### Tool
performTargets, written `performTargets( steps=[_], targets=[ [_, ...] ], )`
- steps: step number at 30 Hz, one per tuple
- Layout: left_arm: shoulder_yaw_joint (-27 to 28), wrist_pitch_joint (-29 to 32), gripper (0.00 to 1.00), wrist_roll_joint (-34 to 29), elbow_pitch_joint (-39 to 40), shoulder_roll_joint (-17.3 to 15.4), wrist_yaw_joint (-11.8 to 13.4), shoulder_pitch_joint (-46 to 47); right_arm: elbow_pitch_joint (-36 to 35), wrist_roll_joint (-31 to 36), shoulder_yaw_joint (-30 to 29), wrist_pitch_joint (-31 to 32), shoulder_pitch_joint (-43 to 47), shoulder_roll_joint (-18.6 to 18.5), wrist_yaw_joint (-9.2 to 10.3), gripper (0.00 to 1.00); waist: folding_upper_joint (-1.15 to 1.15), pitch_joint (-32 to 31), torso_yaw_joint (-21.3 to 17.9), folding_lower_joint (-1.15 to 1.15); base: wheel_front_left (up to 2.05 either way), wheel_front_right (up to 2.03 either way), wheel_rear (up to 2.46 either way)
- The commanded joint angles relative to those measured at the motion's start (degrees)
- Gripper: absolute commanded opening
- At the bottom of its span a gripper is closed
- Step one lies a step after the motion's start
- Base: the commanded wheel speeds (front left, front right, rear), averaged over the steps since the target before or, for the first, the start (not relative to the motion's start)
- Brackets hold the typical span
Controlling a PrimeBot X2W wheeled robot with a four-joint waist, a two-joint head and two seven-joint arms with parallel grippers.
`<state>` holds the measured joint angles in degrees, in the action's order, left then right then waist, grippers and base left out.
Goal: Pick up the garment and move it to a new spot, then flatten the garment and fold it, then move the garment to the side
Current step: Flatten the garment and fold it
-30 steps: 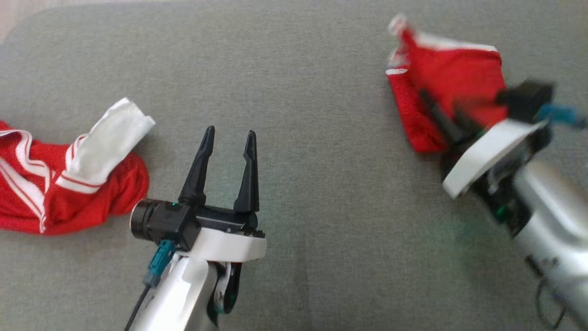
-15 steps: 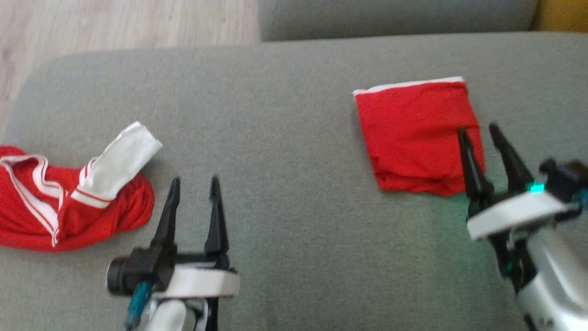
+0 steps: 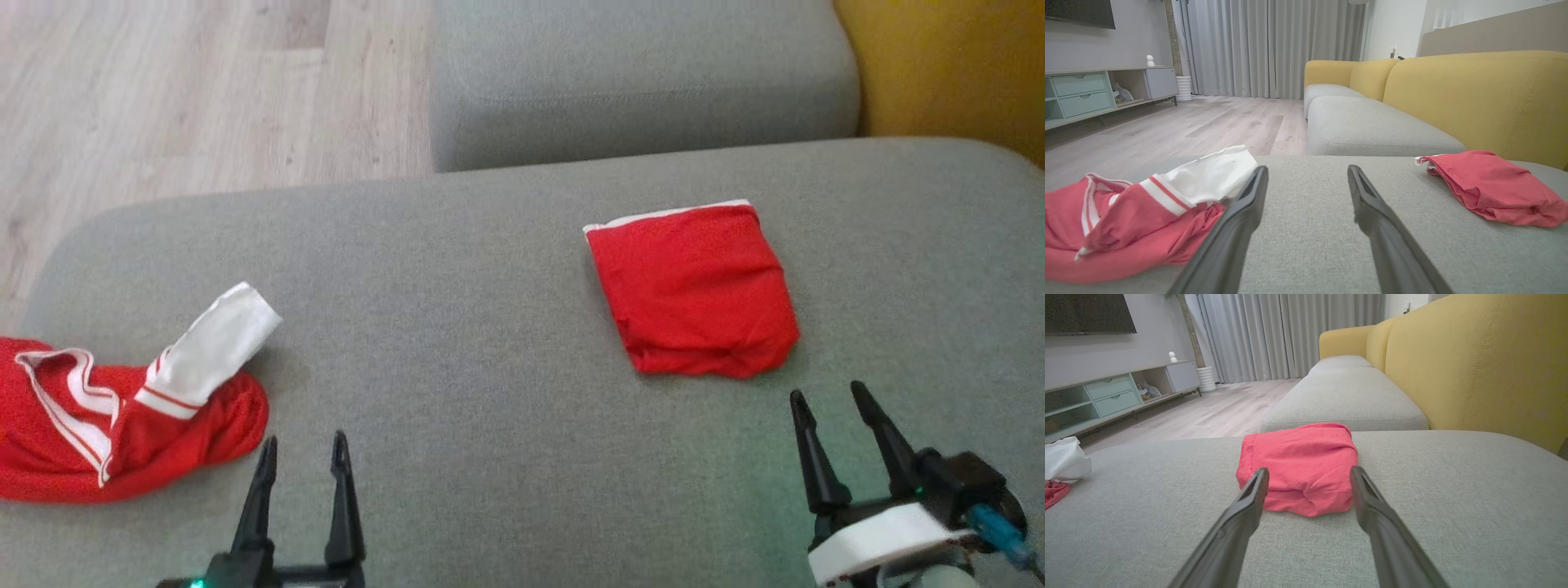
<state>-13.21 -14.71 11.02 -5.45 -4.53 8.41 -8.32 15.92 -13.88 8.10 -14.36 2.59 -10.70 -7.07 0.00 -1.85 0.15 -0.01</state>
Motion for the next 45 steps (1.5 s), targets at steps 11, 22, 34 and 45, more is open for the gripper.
performTargets(
  steps=[11,22,34,45],
  targets=[
    [4.08,-0.29,1.0,-1.94,-0.53,1.26,-2.8,-0.25,-1.03,1.81,0.53,-0.63,-0.79,0.68,-0.42,1.0,0.0,-2.27,0.41,0.01,0.0,0.0,0.0],
    [4.68,-0.29,1.0,-2.59,-0.79,1.56,-3.61,-0.12,-0.29,2.29,0.92,-0.63,-0.83,0.32,-0.42,1.0,0.0,-2.16,0.48,0.01,0.0,0.0,0.0],
    [5.0,-0.29,1.0,-2.47,1.09,1.64,-3.04,0.85,1.14,2.27,0.66,-0.63,-3.05,0.13,-0.42,1.0,0.0,0.65,0.12,0.01,0.0,0.0,0.0],
    [1.28,-0.29,1.0,-3.95,2.65,1.65,-0.6,5.73,11.66,-2.85,0.32,1.3,-19.1,-3.69,-0.42,1.0,0.0,11.5,1.34,0.01,0.0,0.0,0.0]
  ],
)
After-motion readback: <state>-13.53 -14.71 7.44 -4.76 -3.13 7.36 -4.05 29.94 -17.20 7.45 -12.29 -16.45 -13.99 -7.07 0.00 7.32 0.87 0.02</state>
